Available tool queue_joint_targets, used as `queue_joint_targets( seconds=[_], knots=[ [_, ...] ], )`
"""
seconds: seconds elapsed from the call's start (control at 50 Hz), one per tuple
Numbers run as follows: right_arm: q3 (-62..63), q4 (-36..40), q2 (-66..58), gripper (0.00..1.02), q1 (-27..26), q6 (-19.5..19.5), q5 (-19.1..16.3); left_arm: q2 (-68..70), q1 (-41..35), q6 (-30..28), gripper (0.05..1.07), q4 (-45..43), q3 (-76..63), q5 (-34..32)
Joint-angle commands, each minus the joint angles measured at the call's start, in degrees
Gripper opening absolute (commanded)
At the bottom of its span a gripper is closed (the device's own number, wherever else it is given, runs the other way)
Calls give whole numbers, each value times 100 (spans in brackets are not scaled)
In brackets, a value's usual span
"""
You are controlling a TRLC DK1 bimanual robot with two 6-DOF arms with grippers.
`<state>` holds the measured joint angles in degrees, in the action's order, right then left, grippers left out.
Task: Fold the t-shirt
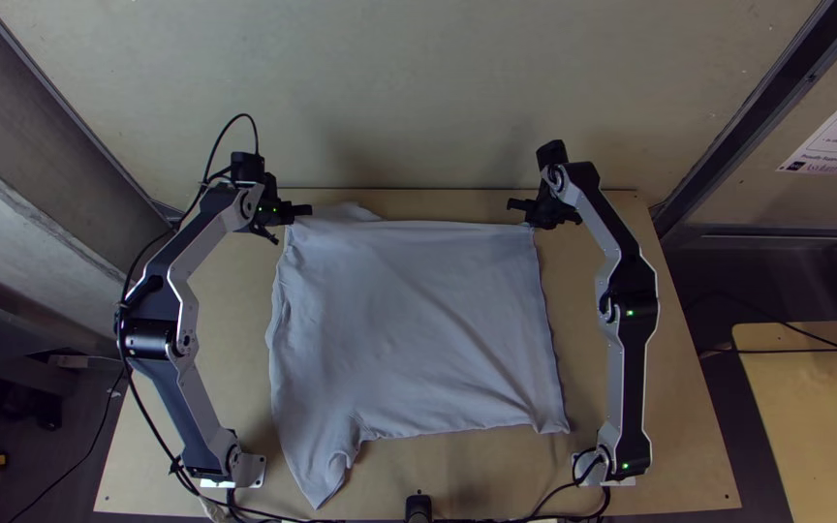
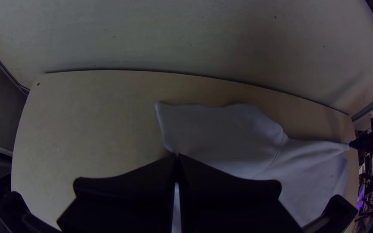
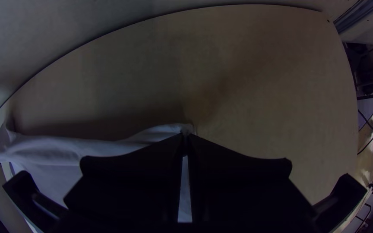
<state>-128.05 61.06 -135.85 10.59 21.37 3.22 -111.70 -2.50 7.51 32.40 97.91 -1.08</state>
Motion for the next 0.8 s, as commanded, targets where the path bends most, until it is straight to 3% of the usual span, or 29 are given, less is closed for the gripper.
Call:
queue_joint_targets(
  seconds=[0.0,0.78],
  knots=[
    [272,108,472,2,-39,-45,91,430,48,-4,8,-67,-351,-50],
    [2267,-120,1922,2,92,-124,266,2337,4,-4,8,-173,-2355,-76]
  ],
)
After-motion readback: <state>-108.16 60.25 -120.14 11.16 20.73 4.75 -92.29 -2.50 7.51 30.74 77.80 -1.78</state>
